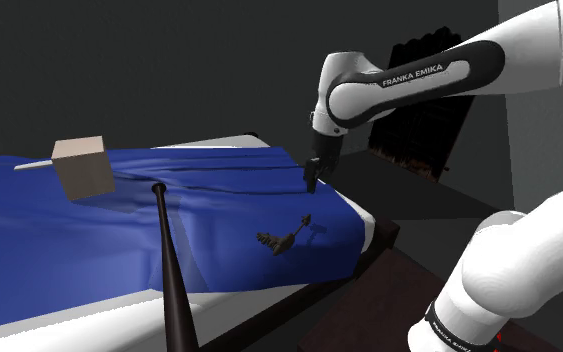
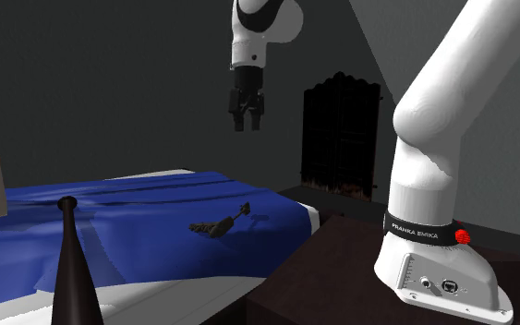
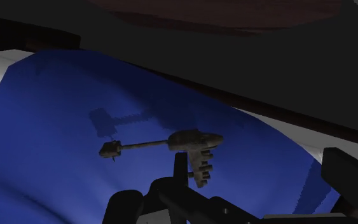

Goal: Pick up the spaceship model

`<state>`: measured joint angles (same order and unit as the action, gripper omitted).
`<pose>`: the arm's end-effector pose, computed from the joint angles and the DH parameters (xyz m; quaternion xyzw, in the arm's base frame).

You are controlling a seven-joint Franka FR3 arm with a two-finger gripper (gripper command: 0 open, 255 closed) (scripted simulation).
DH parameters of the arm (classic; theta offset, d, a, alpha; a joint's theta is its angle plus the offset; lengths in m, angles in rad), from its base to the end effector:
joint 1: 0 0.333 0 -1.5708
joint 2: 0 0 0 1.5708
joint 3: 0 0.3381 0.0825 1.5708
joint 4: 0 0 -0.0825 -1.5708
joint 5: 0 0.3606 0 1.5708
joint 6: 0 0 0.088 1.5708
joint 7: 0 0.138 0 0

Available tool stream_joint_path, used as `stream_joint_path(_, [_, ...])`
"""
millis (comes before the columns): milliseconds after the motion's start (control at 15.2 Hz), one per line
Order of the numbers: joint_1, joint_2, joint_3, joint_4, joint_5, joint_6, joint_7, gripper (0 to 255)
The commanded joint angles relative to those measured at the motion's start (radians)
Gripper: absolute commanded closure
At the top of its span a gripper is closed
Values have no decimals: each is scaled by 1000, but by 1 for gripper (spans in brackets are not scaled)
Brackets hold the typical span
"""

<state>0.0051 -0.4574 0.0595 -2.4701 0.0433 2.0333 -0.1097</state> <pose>0.3758 0.0289 0.4566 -0.9971 -0.0747 -0.0102 0.0061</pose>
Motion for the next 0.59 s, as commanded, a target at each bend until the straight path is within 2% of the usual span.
stream_joint_path(0, [4,63,7,-18,1,84,1,0])
stream_joint_path(528, [0,363,13,33,-18,335,-14,0])
